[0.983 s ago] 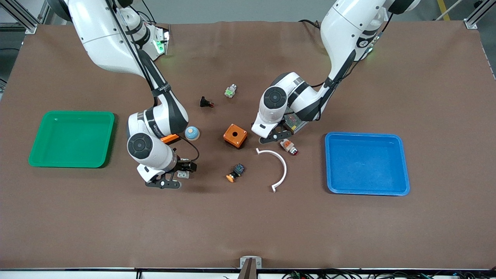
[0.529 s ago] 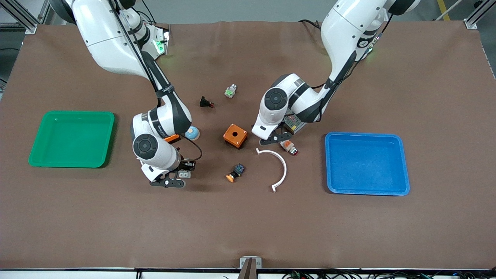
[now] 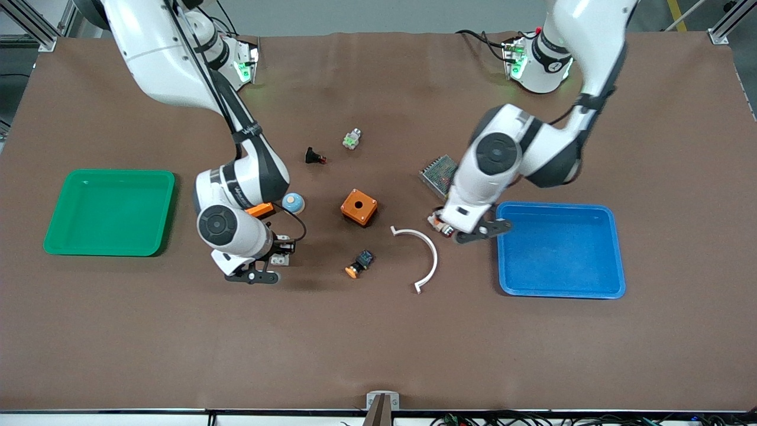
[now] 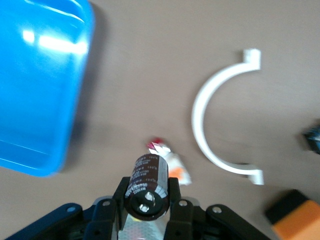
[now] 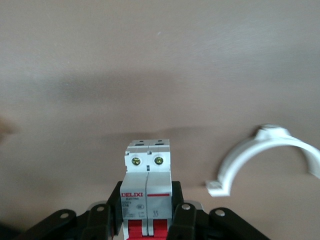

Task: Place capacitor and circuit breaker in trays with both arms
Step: 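Carry the capacitor to the blue tray while the right gripper carries the breaker, then lower the capacitor into the blue tray while the right gripper lowers the breaker, then open both grippers and lift them away from the trays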

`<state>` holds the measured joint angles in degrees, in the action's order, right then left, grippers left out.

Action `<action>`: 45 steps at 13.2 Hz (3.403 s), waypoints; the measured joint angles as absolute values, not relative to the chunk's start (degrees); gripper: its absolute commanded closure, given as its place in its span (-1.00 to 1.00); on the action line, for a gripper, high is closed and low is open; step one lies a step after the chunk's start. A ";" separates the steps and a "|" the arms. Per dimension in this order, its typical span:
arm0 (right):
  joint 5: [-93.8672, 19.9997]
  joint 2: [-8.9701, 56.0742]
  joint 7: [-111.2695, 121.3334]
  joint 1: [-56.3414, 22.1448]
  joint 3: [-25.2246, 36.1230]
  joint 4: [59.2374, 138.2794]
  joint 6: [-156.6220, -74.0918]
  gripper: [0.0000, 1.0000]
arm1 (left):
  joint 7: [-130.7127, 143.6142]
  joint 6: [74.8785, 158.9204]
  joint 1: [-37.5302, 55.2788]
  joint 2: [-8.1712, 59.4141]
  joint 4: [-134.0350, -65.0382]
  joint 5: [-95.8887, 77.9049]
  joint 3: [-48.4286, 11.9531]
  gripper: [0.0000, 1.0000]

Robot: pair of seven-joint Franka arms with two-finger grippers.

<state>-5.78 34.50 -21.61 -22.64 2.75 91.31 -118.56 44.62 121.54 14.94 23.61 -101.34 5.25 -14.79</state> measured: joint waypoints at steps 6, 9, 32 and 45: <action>-3.44 20.51 -4.50 -6.60 4.74 88.44 -95.10 0.73 | 23.28 119.21 -1.58 23.05 -103.53 9.06 -14.54 0.99; -1.17 19.86 9.13 5.76 5.08 90.23 -94.20 0.73 | 16.88 124.03 -7.71 24.87 -106.14 10.44 -14.59 0.98; 2.36 21.57 24.53 23.63 5.00 120.82 -137.57 -1.00 | 12.92 133.80 -12.46 23.32 -106.47 10.64 -15.37 -1.00; 2.27 -1.75 5.82 7.86 2.53 111.68 -105.41 -1.00 | 11.26 93.85 -12.44 2.17 -88.14 4.70 -18.36 -1.00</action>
<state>2.27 -1.75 5.82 7.86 2.53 111.68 -105.41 11.26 93.85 -12.44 2.17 -88.14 4.70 -18.36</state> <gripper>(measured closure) 0.000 0.000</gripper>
